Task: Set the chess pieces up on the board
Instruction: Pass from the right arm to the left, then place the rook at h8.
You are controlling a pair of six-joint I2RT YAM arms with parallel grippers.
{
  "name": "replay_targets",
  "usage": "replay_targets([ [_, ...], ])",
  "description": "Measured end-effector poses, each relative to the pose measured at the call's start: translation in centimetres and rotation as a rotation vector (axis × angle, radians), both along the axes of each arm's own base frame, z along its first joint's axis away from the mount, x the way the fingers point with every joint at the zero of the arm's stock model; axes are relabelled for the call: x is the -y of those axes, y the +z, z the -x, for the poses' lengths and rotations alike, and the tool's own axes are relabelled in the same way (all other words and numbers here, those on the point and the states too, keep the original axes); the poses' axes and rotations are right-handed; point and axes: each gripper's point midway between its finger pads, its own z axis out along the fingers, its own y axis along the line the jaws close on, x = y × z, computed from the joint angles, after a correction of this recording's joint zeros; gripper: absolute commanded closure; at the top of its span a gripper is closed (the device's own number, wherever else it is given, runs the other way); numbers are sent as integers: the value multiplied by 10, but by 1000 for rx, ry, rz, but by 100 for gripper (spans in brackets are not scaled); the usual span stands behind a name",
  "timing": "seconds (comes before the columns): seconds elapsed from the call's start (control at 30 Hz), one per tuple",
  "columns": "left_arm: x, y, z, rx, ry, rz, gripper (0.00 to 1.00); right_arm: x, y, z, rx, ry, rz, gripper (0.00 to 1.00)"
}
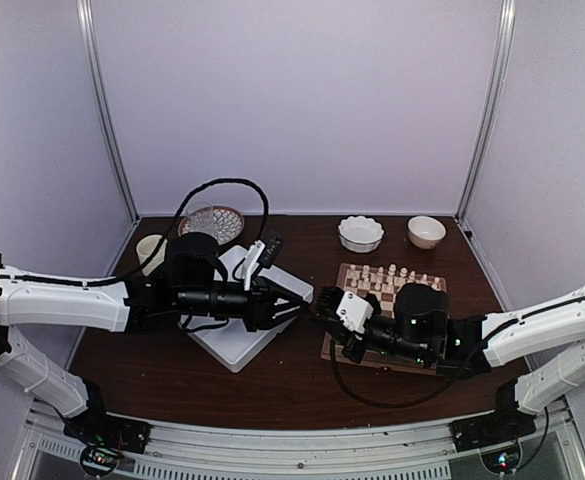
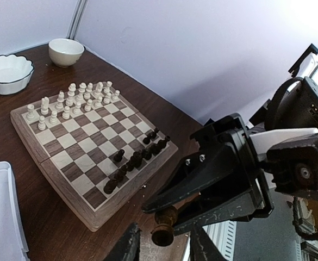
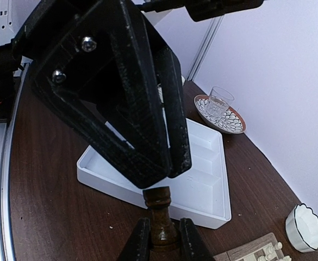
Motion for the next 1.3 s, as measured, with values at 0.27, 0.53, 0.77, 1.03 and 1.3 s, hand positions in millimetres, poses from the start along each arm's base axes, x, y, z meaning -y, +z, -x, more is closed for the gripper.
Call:
replay_targets([
  [0.27, 8, -13, -1, -39, -18, -40, 72, -1, -2, 1, -4, 8, 7, 100],
  [0.53, 8, -17, 1, -56, -28, -51, 91, 0, -4, 1, -7, 7, 15, 100],
  [0.77, 8, -17, 2, -67, -28, -69, 99, 0, -5, 0, -9, 5, 20, 90],
  [1.03, 4, -19, -8, -78, 32, -138, 100, 3, -1, -3, 4, -16, 20, 51],
  [1.3, 11, -43, -29, -93, 99, -272, 100, 56, 57, -29, 50, -189, -170, 21],
])
